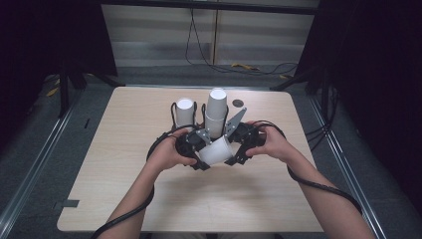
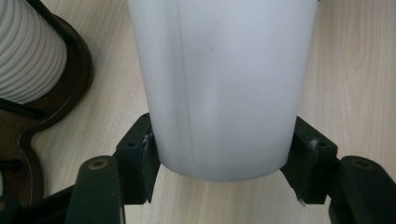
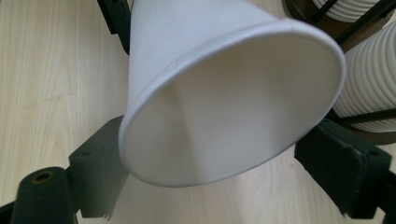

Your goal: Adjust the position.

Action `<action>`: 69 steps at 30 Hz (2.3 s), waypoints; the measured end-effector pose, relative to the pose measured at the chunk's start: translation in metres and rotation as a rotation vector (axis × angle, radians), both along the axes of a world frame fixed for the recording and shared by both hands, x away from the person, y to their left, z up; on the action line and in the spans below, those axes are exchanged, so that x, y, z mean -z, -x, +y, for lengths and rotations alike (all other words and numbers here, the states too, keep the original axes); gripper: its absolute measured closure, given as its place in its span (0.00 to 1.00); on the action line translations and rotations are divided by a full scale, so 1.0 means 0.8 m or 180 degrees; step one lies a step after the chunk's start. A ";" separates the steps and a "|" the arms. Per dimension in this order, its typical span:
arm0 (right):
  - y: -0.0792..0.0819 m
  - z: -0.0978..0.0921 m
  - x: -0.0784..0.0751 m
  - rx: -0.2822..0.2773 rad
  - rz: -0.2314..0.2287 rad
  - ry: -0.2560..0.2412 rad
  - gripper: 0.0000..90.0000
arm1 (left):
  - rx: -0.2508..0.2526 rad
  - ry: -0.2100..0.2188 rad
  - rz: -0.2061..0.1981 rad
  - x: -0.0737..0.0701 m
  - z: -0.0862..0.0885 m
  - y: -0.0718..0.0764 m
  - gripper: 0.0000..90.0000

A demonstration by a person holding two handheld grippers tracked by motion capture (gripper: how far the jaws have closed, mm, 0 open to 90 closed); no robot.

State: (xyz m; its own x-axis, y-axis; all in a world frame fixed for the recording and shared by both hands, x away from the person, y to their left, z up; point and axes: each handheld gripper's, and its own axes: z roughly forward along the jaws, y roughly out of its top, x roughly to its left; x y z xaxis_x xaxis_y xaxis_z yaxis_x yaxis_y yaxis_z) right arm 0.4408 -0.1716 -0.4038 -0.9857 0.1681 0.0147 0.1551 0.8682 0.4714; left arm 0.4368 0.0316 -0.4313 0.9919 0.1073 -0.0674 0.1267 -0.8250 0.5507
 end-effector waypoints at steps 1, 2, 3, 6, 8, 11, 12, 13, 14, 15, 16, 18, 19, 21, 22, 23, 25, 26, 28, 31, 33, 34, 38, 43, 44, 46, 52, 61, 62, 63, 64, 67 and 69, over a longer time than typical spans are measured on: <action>0.000 0.000 0.000 -0.0008 0.0001 -0.0013 0.15 | 0.0009 0.0009 0.0000 0.000 0.000 0.000 0.40; 0.000 -0.001 0.000 -0.0018 -0.0006 -0.0020 0.15 | 0.0021 0.0028 0.0000 -0.001 0.001 -0.001 0.40; 0.000 -0.001 0.000 -0.0017 -0.0030 -0.0036 0.15 | -0.0011 0.0057 0.0014 0.000 0.002 0.000 0.40; 0.000 -0.003 0.000 -0.0007 -0.0042 -0.0050 0.15 | -0.0006 0.0055 0.0018 -0.001 0.003 0.000 0.40; 0.001 -0.004 0.000 0.0001 -0.0026 -0.0053 0.15 | 0.0001 0.0054 0.0006 0.000 0.004 0.001 0.40; 0.001 -0.005 0.001 -0.0004 -0.0038 -0.0079 0.15 | 0.0001 0.0116 0.0067 0.001 0.006 0.000 0.40; 0.001 -0.005 0.001 -0.0016 -0.0028 -0.0136 0.15 | -0.0014 0.0146 0.0058 0.002 0.006 0.001 0.40; 0.001 -0.006 0.001 -0.0012 -0.0011 -0.0152 0.15 | -0.0004 0.0156 0.0053 0.002 0.006 0.000 0.40; 0.001 -0.006 0.001 0.0005 -0.0003 -0.0156 0.15 | -0.0023 0.0181 0.0080 0.002 0.007 0.000 0.40; 0.001 -0.006 0.000 0.0003 -0.0017 -0.0167 0.15 | 0.0000 0.0165 0.0071 0.002 0.008 0.000 0.40; 0.000 -0.007 0.000 0.0007 -0.0020 -0.0206 0.15 | 0.0007 0.0163 0.0075 0.002 0.008 0.000 0.40; 0.000 -0.008 0.000 -0.0003 0.0000 -0.0267 0.15 | -0.0018 0.0192 0.0063 0.003 0.009 0.000 0.40; 0.000 -0.008 0.000 0.0016 0.0016 -0.0281 0.15 | -0.0011 0.0206 0.0073 0.003 0.009 0.000 0.40; 0.000 -0.009 0.000 0.0026 0.0034 -0.0287 0.15 | -0.0020 0.0238 0.0074 0.003 0.010 0.000 0.40; 0.001 -0.010 0.000 0.0032 0.0028 -0.0290 0.15 | 0.0001 0.0215 0.0085 0.002 0.011 0.000 0.40; 0.001 -0.010 0.000 0.0035 0.0038 -0.0302 0.15 | -0.0006 0.0222 0.0086 0.002 0.011 0.000 0.40; 0.000 -0.011 0.001 0.0034 0.0033 -0.0339 0.15 | 0.0006 0.0235 0.0081 0.002 0.010 0.000 0.40; 0.001 -0.011 0.002 0.0047 0.0055 -0.0347 0.15 | 0.0004 0.0251 0.0067 0.003 0.010 0.001 0.40; 0.000 -0.012 0.002 0.0049 0.0068 -0.0387 0.15 | 0.0006 0.0264 0.0084 0.004 0.010 0.001 0.40; 0.000 -0.015 0.002 0.0077 0.0075 -0.0448 0.15 | -0.0015 0.0290 0.0098 0.005 0.010 0.001 0.40; -0.001 -0.017 0.002 0.0087 0.0084 -0.0486 0.15 | -0.0012 0.0293 0.0089 0.006 0.010 0.000 0.40; -0.001 -0.018 0.002 0.0094 0.0089 -0.0499 0.15 | 0.0016 0.0273 0.0112 0.005 0.010 -0.001 0.40; -0.003 -0.020 0.001 0.0112 0.0095 -0.0587 0.15 | 0.0009 0.0299 0.0110 0.007 0.008 -0.001 0.40; -0.002 -0.019 -0.002 0.0121 0.0109 -0.0671 0.15 | 0.0024 0.0289 0.0103 0.007 0.006 -0.001 0.40; -0.002 -0.019 -0.002 0.0119 0.0124 -0.0691 0.15 | 0.0030 0.0288 0.0095 0.007 0.005 -0.001 0.40; -0.002 -0.019 -0.004 0.0133 0.0120 -0.0698 0.15 | 0.0028 0.0291 0.0103 0.007 0.005 -0.001 0.40; -0.002 -0.020 -0.007 0.0121 0.0121 -0.0707 0.18 | 0.0044 0.0288 0.0092 0.009 0.003 -0.001 0.40; -0.003 -0.020 -0.010 0.0094 0.0099 -0.0730 0.19 | 0.0064 0.0233 0.0053 0.010 0.000 -0.001 0.40; -0.003 -0.020 -0.010 0.0105 0.0113 -0.0735 0.19 | 0.0061 0.0241 0.0045 0.010 -0.001 0.000 0.40; -0.002 -0.020 -0.011 0.0111 0.0120 -0.0718 0.20 | 0.0069 0.0234 0.0031 0.010 -0.001 -0.001 0.40; -0.002 -0.020 -0.011 0.0115 0.0115 -0.0708 0.20 | 0.0050 0.0236 0.0034 0.011 -0.002 -0.001 0.40; -0.003 -0.020 -0.012 0.0097 0.0099 -0.0716 0.20 | 0.0043 0.0202 0.0021 0.011 -0.003 -0.001 0.40; -0.003 -0.020 -0.012 0.0110 0.0120 -0.0720 0.21 | 0.0047 0.0170 0.0014 0.011 -0.005 0.000 0.40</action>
State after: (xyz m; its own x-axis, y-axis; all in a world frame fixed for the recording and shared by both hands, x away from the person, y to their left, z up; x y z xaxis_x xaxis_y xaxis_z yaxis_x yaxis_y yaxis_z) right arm 0.4428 -0.1879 -0.3939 -0.9774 0.1899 0.0927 0.2042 0.7348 0.6468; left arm 0.4366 0.0278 -0.4405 0.9931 0.0887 -0.0772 0.1173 -0.7963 0.5934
